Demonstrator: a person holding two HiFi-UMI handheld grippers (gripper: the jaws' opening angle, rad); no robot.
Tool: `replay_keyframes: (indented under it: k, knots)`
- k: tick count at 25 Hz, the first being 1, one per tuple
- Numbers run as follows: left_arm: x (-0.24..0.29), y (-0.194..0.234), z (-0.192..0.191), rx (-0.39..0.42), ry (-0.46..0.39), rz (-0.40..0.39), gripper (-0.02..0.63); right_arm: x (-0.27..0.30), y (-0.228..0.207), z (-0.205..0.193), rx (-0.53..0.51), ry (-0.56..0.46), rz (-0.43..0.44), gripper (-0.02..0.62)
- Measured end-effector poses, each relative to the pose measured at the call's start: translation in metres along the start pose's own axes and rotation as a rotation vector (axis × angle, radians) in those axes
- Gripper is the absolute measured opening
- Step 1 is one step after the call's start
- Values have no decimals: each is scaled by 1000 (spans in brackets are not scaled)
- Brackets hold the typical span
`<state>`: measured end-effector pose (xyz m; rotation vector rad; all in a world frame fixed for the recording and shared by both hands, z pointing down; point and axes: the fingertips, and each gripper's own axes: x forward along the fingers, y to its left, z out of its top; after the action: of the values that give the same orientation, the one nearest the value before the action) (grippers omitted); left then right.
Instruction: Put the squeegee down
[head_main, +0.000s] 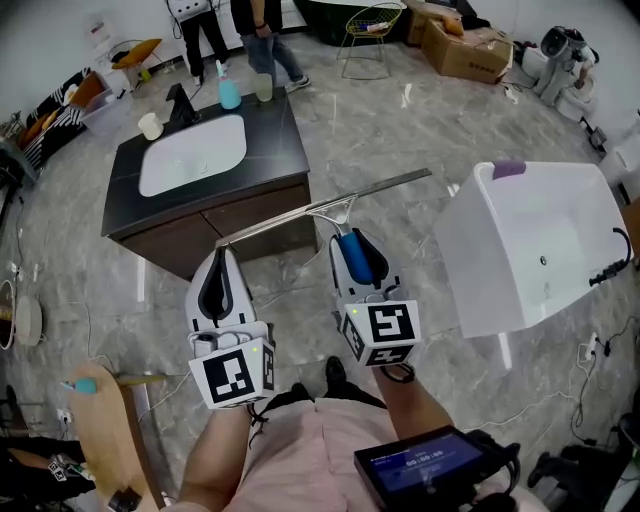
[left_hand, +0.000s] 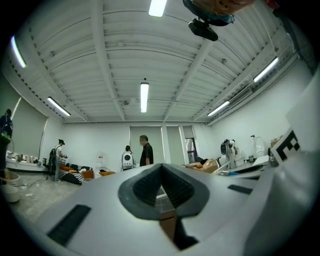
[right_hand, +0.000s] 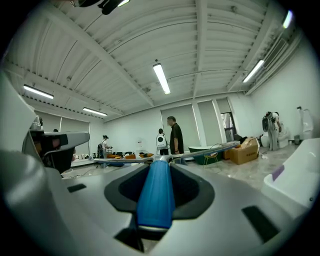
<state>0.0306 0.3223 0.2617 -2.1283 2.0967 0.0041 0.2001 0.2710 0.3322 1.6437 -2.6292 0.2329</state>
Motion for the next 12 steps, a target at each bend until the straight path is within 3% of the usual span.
replay_keyframes:
  k: [12]
  knots:
    - [33,-1,-6,44,13,62,9,46,-24,-3,16,17,59,130]
